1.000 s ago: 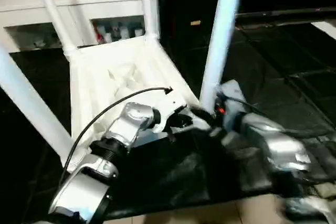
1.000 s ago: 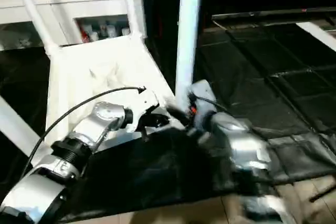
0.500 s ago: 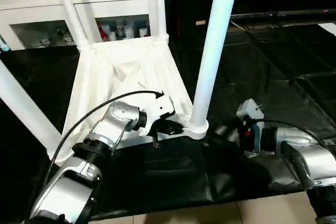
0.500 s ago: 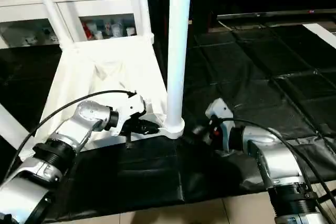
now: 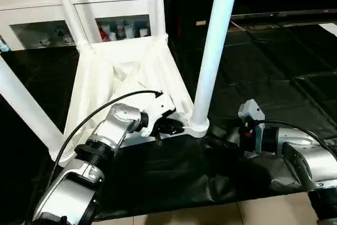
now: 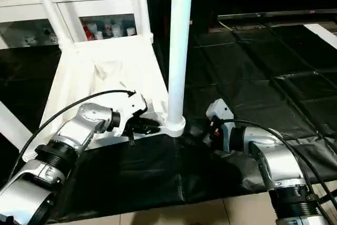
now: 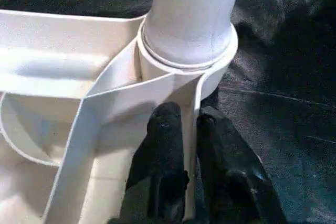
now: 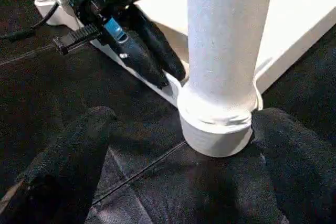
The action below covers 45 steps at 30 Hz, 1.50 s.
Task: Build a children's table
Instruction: Rotate leg to tighten
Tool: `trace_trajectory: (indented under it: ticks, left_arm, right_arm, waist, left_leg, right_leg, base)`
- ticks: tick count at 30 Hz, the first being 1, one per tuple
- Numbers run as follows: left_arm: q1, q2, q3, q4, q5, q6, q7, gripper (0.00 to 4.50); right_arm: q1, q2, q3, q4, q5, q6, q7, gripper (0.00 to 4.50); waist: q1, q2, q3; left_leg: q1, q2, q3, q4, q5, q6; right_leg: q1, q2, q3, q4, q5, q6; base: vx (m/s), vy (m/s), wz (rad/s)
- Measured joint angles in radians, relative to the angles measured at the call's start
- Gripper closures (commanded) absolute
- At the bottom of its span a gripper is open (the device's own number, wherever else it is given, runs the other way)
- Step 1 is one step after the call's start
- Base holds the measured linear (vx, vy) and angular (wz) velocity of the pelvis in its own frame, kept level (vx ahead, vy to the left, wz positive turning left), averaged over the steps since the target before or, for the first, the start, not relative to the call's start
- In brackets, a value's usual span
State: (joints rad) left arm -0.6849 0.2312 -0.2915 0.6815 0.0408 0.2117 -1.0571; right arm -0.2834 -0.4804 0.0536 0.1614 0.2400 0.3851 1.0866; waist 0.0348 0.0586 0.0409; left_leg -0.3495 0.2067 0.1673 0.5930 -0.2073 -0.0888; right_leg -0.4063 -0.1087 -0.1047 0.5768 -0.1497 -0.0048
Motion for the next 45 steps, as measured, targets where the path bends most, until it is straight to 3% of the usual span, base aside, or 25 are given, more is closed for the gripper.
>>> trace_trajectory:
  ticks: [12, 18, 33, 38, 45]
  left_arm:
    - [-0.001, -0.004, 0.001, -0.005, 0.0, 0.076, 0.05, 3.87]
    - [-0.001, 0.009, -0.012, -0.035, 0.005, 0.095, 0.029, 4.43]
    - [0.003, 0.04, -0.035, -0.049, 0.005, 0.044, -0.033, 4.49]
    - [0.024, 0.078, -0.062, -0.065, 0.005, -0.056, -0.115, 4.49]
    - [0.034, 0.104, -0.101, -0.073, 0.004, -0.134, -0.207, 4.49]
  right_arm:
    - [0.0, -0.002, 0.005, 0.001, 0.0, -0.006, 0.0, 0.0]
    - [-0.001, -0.004, 0.013, 0.001, 0.0, -0.007, 0.001, 0.0]
    - [-0.006, -0.004, 0.032, 0.009, 0.0, -0.022, 0.001, 0.0]
    - [-0.007, -0.02, 0.034, 0.01, 0.002, -0.026, 0.024, 0.0]
    - [-0.035, -0.06, 0.078, 0.009, 0.016, -0.067, 0.16, 0.0]
  waist:
    - [-0.001, -0.003, 0.002]
    - [-0.004, -0.01, 0.006]
    - [-0.004, -0.011, 0.007]
    - [0.003, -0.011, 0.007]
    - [0.034, -0.012, 0.007]
  left_leg:
    - [0.0, 0.0, 0.0, 0.0, 0.0, 0.0]
    - [0.0, 0.0, 0.0, 0.0, 0.0, 0.0]
    - [-0.003, 0.0, 0.002, -0.001, 0.001, 0.004]
    - [-0.008, 0.0, 0.002, -0.001, 0.002, 0.005]
    - [-0.007, 0.0, 0.002, 0.0, 0.002, 0.005]
  right_leg:
    - [0.0, 0.0, 0.0, 0.0, 0.0, 0.0]
    - [-0.001, 0.0, 0.0, 0.0, 0.0, 0.0]
    - [-0.005, 0.0, 0.001, 0.0, 0.002, -0.003]
    - [-0.009, 0.0, 0.002, 0.001, 0.002, -0.003]
    - [-0.008, 0.0, 0.003, 0.002, 0.002, -0.003]
  base:
    - [0.0, 0.0, 0.0]
    - [0.0, 0.0, 0.0]
    - [0.0, 0.0, 0.0]
    - [0.0, 0.0, 0.0]
    - [0.0, 0.0, 0.0]
